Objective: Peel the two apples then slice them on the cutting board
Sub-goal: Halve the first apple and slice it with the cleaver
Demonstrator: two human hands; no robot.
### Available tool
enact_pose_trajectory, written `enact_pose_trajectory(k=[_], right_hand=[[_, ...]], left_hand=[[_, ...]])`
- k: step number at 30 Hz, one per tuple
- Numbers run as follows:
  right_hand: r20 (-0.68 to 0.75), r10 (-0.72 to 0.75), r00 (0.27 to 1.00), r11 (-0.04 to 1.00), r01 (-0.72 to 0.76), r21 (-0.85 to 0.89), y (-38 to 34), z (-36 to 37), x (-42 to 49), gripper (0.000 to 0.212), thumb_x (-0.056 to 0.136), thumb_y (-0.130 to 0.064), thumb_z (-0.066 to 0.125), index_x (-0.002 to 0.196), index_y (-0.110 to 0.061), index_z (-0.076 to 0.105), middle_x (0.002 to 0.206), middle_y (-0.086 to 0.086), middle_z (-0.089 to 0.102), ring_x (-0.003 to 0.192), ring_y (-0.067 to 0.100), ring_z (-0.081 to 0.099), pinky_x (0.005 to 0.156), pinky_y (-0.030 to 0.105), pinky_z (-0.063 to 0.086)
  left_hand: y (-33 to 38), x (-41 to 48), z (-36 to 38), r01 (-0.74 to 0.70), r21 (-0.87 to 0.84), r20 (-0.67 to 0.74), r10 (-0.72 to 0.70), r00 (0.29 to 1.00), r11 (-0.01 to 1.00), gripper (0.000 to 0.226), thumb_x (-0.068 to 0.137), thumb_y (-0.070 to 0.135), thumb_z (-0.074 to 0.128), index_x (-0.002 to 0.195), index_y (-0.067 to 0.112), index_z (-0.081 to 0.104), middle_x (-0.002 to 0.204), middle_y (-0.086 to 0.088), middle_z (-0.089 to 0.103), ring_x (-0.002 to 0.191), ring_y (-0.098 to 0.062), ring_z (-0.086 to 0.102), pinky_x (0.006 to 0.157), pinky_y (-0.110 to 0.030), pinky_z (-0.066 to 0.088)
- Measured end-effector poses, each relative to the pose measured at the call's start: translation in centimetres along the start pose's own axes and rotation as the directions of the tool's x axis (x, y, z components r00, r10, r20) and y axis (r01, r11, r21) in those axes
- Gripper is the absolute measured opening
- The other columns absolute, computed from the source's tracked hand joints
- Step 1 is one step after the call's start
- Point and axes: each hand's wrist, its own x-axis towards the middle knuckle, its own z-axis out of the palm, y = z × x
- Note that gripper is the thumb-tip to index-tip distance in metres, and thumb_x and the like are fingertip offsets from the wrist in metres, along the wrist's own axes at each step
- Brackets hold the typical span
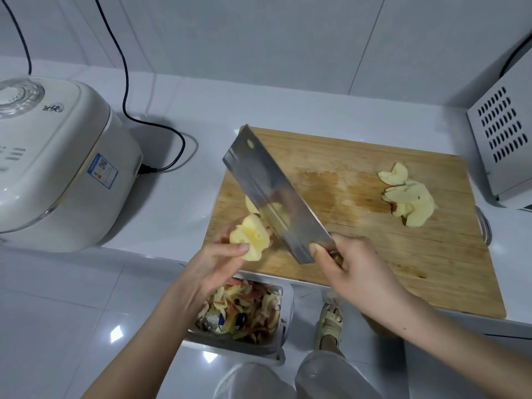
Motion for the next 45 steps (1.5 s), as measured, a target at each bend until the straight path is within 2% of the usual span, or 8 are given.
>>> enact_pose_trajectory(k=[7, 15, 18, 21, 25, 30, 38, 45], right_hand=[[0.229, 0.203, 0.952, 0.877, -0.28, 0.389, -0.5, 1.0, -0.4, 0.028, 0.095, -0.023, 0.051, 0.072, -0.009, 0.052, 0.043, 0.001, 0.052, 0.031, 0.01, 0.045, 0.035, 0.015, 0.034], [0.424, 0.308, 0.852, 0.81, -0.468, 0.352, -0.2, 3.8, -1.7, 0.023, 0.097, -0.021, 0.049, 0.076, -0.01, 0.05, 0.054, 0.01, 0.054, 0.033, 0.012, 0.044, 0.034, 0.019, 0.034], [0.368, 0.196, 0.909, 0.981, -0.182, -0.074, 1.0, 5.2, -2.1, 0.027, 0.097, -0.027, 0.045, 0.076, -0.013, 0.055, 0.063, 0.011, 0.058, 0.05, 0.016, 0.052, 0.048, 0.027, 0.037], [0.406, -0.02, 0.914, 0.908, 0.187, -0.375, 2.1, 5.9, -2.3, 0.028, 0.096, -0.028, 0.041, 0.071, -0.019, 0.052, 0.065, 0.0, 0.053, 0.063, 0.019, 0.056, 0.053, 0.03, 0.037], [0.523, -0.252, 0.814, 0.678, 0.535, -0.505, 2.8, 6.7, -1.9, 0.016, 0.068, -0.029, 0.074, 0.071, -0.017, 0.065, 0.057, -0.002, 0.059, 0.047, 0.015, 0.057, 0.041, 0.024, 0.04], [0.54, -0.304, 0.785, 0.612, 0.595, -0.521, 2.9, 7.0, -1.8, 0.027, 0.044, -0.027, 0.084, 0.053, -0.019, 0.06, 0.041, -0.003, 0.049, 0.03, 0.012, 0.045, 0.031, 0.02, 0.03], [0.213, -0.146, 0.966, 0.825, 0.238, -0.513, 6.1, 2.0, -0.9, 0.013, 0.071, -0.015, 0.069, 0.083, -0.02, 0.073, 0.06, -0.005, 0.066, 0.05, 0.014, 0.059, 0.049, 0.025, 0.047], [-0.051, 0.12, 0.991, 0.969, -0.129, -0.209, 6.2, -0.4, -0.5, 0.014, 0.082, -0.013, 0.061, 0.069, -0.014, 0.066, 0.05, -0.003, 0.053, 0.046, 0.011, 0.048, 0.047, 0.024, 0.034]], left_hand=[[0.4, -2.0, -0.8, 0.012, -0.063, 0.045, -0.009, 0.999, 0.998, 0.075, 0.037, -0.005, 0.084, 0.108, 0.003, 0.06, 0.107, -0.016, 0.062, 0.102, -0.034, 0.061, 0.1, -0.048, 0.043], [2.6, -5.7, -4.6, -0.203, -0.014, -0.438, 0.177, 0.881, 0.979, 0.072, 0.015, 0.011, 0.089, 0.079, 0.001, 0.057, 0.097, -0.023, 0.057, 0.089, -0.044, 0.064, 0.082, -0.053, 0.053], [4.7, -6.6, -5.1, -0.315, 0.031, -0.534, 0.282, 0.797, 0.949, 0.044, 0.042, 0.015, 0.085, 0.077, 0.006, 0.059, 0.092, -0.018, 0.056, 0.095, -0.043, 0.059, 0.078, -0.053, 0.055], [6.8, -6.9, -5.6, -0.327, 0.13, -0.594, 0.337, 0.73, 0.936, 0.012, 0.084, 0.013, 0.056, 0.092, 0.007, 0.049, 0.1, -0.019, 0.05, 0.1, -0.043, 0.057, 0.078, -0.052, 0.056], [7.2, -6.4, -4.3, -0.075, 0.199, -0.52, 0.17, 0.837, 0.977, 0.029, 0.071, 0.017, 0.065, 0.094, 0.008, 0.05, 0.099, -0.017, 0.05, 0.099, -0.048, 0.058, 0.078, -0.059, 0.054], [4.7, -5.8, -2.0, 0.227, 0.165, -0.314, -0.167, 0.934, 0.96, 0.046, 0.067, 0.015, 0.067, 0.109, 0.004, 0.051, 0.108, -0.025, 0.055, 0.101, -0.047, 0.059, 0.076, -0.05, 0.057], [6.0, -6.8, -2.7, -0.017, 0.323, -0.105, 0.054, 0.993, 0.946, 0.078, 0.036, 0.01, 0.093, 0.108, 0.007, 0.063, 0.106, -0.013, 0.065, 0.092, -0.032, 0.067, 0.071, -0.04, 0.057], [3.4, -3.2, 0.2, -0.069, 0.513, -0.035, 0.101, 0.994, 0.856, 0.049, 0.075, 0.0, 0.071, 0.119, 0.021, 0.063, 0.124, -0.008, 0.056, 0.109, -0.027, 0.061, 0.08, -0.034, 0.053]])
